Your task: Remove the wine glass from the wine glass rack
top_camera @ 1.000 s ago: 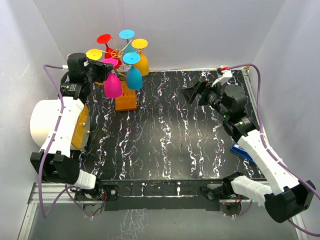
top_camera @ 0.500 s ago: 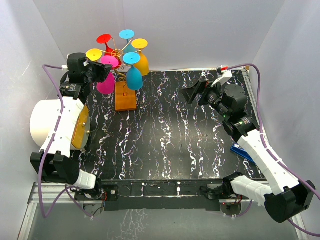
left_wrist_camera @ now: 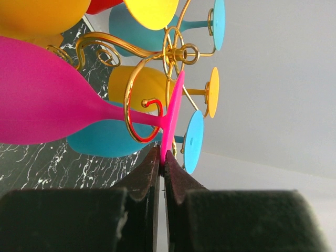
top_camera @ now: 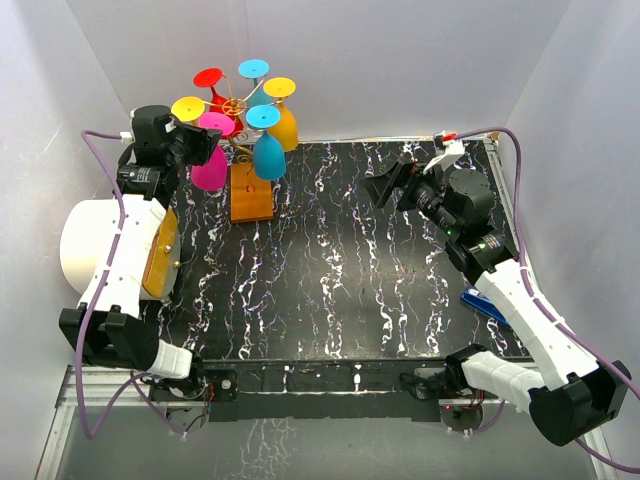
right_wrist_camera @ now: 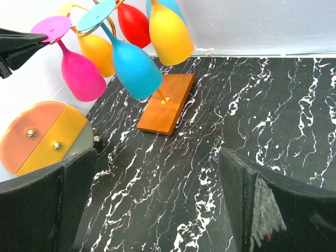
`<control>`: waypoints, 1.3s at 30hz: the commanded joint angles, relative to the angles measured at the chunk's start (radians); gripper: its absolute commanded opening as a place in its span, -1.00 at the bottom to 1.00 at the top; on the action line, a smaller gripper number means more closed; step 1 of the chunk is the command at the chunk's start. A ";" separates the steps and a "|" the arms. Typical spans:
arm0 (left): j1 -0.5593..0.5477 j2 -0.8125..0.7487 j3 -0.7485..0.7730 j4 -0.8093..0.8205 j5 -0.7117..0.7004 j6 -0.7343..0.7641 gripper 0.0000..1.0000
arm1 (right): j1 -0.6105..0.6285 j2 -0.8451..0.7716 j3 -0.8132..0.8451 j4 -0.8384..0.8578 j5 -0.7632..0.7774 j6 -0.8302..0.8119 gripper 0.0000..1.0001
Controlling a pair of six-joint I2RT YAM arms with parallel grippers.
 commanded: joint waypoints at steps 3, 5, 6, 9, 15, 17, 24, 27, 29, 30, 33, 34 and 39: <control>0.016 -0.056 0.046 0.005 0.015 -0.025 -1.00 | -0.001 -0.025 0.009 0.061 0.000 -0.005 0.97; 0.023 -0.056 0.048 0.006 0.025 -0.030 -1.00 | -0.001 -0.027 0.007 0.061 0.001 -0.005 0.97; 0.027 -0.056 0.053 0.001 0.029 -0.031 -1.00 | -0.001 -0.027 0.006 0.060 0.001 -0.004 0.97; 0.053 -0.056 0.054 -0.010 0.050 -0.042 -1.00 | -0.002 -0.029 0.005 0.057 0.003 -0.006 0.97; 0.075 -0.084 0.042 0.000 0.084 -0.052 -1.00 | -0.001 -0.033 0.002 0.055 0.008 -0.009 0.97; 0.079 -0.086 0.040 0.000 0.091 -0.054 -1.00 | -0.001 -0.034 0.001 0.056 0.009 -0.009 0.97; 0.100 -0.085 0.042 0.005 0.097 -0.049 -1.00 | -0.002 -0.036 0.001 0.056 0.007 -0.008 0.97; 0.108 -0.053 0.062 0.009 0.119 -0.047 -1.00 | -0.001 -0.037 0.004 0.054 0.007 -0.008 0.97; 0.110 -0.024 0.072 0.021 0.132 -0.047 -1.00 | 0.000 -0.038 0.004 0.052 0.010 -0.009 0.97; 0.111 -0.012 0.078 0.024 0.140 -0.047 -1.00 | -0.001 -0.040 0.004 0.051 0.011 -0.010 0.97; 0.111 0.024 0.101 0.056 0.183 -0.040 -1.00 | 0.000 -0.039 0.005 0.049 0.017 -0.014 0.97; 0.110 0.037 0.112 0.058 0.197 -0.038 -1.00 | -0.001 -0.040 0.005 0.048 0.018 -0.014 0.97; 0.111 0.083 0.149 0.063 0.263 -0.033 -1.00 | -0.001 -0.037 0.004 0.052 0.018 -0.014 0.97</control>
